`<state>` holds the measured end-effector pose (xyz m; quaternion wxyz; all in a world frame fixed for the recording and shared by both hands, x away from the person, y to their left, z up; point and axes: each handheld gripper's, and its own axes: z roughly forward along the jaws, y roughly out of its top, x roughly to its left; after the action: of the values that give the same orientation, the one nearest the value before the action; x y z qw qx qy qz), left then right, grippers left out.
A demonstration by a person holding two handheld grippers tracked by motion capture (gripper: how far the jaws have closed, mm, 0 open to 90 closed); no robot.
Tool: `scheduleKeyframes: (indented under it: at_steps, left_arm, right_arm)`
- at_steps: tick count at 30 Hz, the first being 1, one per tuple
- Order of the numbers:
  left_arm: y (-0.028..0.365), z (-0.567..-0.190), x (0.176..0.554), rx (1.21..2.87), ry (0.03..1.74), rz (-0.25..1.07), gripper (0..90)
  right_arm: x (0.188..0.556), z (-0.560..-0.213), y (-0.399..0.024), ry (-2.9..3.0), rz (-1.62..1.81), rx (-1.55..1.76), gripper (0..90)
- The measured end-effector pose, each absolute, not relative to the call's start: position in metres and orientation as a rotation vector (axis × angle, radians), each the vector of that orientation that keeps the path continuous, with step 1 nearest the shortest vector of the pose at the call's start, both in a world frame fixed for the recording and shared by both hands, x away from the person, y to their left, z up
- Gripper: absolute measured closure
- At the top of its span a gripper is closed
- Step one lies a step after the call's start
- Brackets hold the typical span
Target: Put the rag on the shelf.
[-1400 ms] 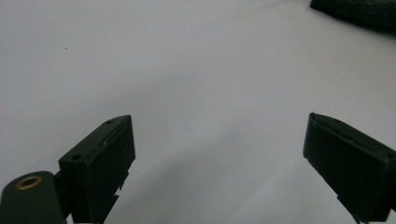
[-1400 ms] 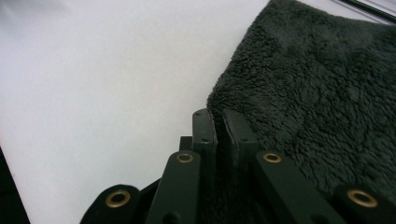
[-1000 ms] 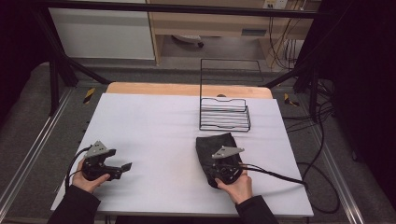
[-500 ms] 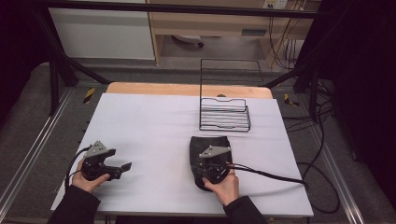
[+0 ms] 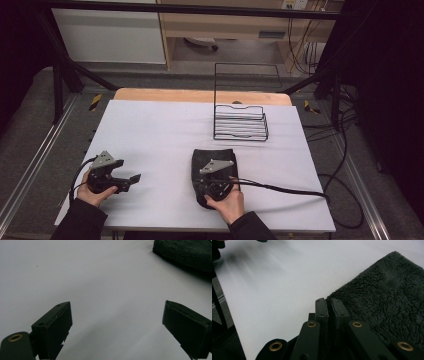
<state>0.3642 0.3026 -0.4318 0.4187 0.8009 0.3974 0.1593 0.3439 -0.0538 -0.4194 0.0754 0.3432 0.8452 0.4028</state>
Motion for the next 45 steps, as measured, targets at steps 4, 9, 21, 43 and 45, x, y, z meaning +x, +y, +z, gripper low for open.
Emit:
scheduleKeyframes:
  at_steps: [4,9,21,43,45]
  left_arm:
    - [0.302,-0.432,0.364,2.006,0.999,0.399,8.9]
    - [0.303,-0.432,0.364,2.01,0.997,0.398,8.9]
    - [0.298,-0.43,0.364,2.002,1.003,0.388,8.7]
    - [0.196,-0.414,0.354,2.102,0.931,0.279,13.5]
    - [0.181,-0.415,0.351,2.121,0.925,0.265,16.8]
  right_arm:
    - [0.343,-0.421,-0.045,2.545,1.221,1.022,84.9]
    - [0.342,-0.428,-0.039,2.574,1.194,1.013,84.4]
    - [0.348,-0.412,-0.056,2.522,1.283,0.985,53.7]
    - [0.35,-0.441,-0.158,2.422,1.133,1.229,38.8]
    - [0.349,-0.444,-0.159,2.426,1.128,1.238,39.8]
